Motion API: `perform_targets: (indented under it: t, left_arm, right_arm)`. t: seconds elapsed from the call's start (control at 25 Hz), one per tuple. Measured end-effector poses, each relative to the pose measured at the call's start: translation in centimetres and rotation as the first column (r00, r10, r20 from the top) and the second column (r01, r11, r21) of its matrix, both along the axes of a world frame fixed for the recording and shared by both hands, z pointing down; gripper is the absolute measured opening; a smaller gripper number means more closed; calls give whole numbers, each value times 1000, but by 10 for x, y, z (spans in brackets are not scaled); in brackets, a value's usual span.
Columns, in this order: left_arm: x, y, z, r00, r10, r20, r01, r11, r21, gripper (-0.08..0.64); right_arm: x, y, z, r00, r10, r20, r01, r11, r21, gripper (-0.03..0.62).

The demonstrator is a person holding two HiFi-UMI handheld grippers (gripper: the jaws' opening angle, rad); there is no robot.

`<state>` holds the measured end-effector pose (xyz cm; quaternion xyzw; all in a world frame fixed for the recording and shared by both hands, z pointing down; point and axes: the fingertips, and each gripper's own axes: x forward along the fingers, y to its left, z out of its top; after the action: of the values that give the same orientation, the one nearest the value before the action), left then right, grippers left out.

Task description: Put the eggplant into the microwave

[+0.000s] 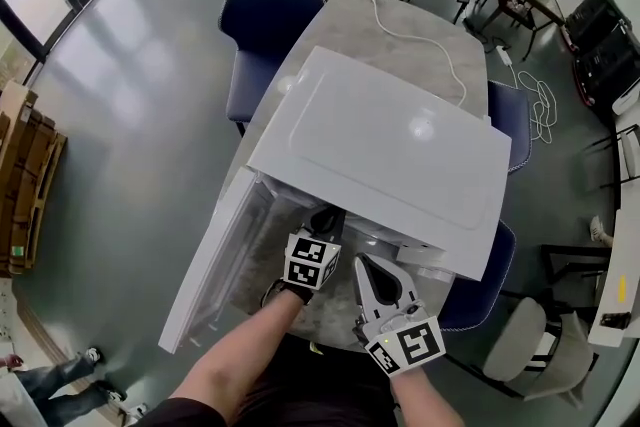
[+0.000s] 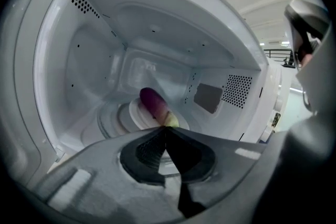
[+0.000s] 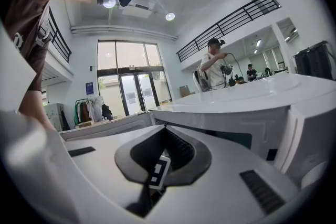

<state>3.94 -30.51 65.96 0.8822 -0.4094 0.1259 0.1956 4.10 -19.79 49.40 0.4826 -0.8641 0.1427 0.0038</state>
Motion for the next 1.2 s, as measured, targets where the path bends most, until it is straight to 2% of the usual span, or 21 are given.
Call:
perform_targets:
  t: [0.32,0.56,0.84,1.2]
  left_arm:
    - [2,-4,-14,999,-4,-46,5,999,39,8]
    - [-9,31,-35,997,-2,-74,3,1000,21,8]
    - [-14,89,-126,988,98,-119,-85,990,117,8]
    - [-9,131,-226,973,117,-198,-81,980,180,8]
  right_arm:
    - [4,-3,2,1000,6,-1,-6,1000,-5,2]
    - [1,3,-10,1000,-9,14,9,1000,-24,2]
    - [0,12,-50,1000,-23,-10,23,1000,3,2]
    - [15,25,-101,1000,2,-22,-1,998,58,2]
